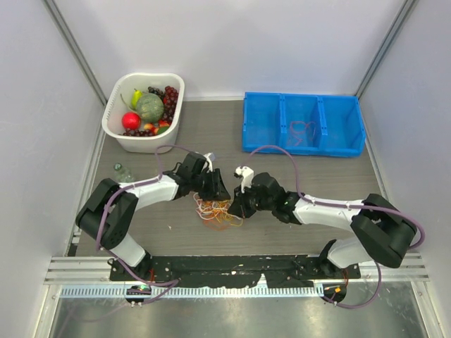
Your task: Untangle the cables
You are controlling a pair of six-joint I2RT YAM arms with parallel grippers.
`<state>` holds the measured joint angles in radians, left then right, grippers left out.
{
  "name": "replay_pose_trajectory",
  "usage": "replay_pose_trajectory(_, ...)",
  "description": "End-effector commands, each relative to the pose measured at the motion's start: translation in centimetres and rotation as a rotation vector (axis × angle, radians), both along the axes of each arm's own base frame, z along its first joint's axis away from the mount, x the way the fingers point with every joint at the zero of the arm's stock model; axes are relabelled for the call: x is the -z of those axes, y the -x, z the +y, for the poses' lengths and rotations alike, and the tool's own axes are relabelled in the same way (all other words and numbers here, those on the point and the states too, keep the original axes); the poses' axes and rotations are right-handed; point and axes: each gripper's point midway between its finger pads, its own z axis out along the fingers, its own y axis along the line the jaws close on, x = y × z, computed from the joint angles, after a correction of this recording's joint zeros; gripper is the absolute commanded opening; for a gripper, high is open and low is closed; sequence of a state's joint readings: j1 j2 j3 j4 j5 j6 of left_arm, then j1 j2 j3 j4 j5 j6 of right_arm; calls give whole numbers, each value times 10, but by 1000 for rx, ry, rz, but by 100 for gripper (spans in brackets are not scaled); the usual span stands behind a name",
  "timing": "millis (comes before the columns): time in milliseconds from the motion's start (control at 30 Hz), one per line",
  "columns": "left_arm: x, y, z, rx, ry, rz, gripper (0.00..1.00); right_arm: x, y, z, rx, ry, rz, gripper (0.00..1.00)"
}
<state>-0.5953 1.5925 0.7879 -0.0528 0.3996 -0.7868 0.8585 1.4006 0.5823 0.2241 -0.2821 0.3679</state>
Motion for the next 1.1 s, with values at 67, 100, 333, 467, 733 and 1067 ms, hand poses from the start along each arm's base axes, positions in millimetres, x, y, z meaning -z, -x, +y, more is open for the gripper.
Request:
replay_pose_trajectory(67,5,-4,11,-36,-52,-36,44,-83,1,11,10,-167,-109,1)
replay_pose_trajectory(100,7,-5,12,-36,-65,-40,43,-107,2,6,26,-218,-147,1)
replay_pose_trajectory(333,26,-8,20,-47,-126,-32,43,-213,10,-53,241,-401,-293,1)
replay_pose_trajectory(467,37,-8,28,-66,-168,-34,43,-257,4,-98,422,-453,-377,1)
replay_pose_trajectory(733,40,-12,48,-112,-230,-54,43,-324,10,-146,538,-470,-505,0)
replay_pose_trajectory(1067,-16,-24,67,-166,-235,-208,48,-399,21,-154,503,-568,-610,1)
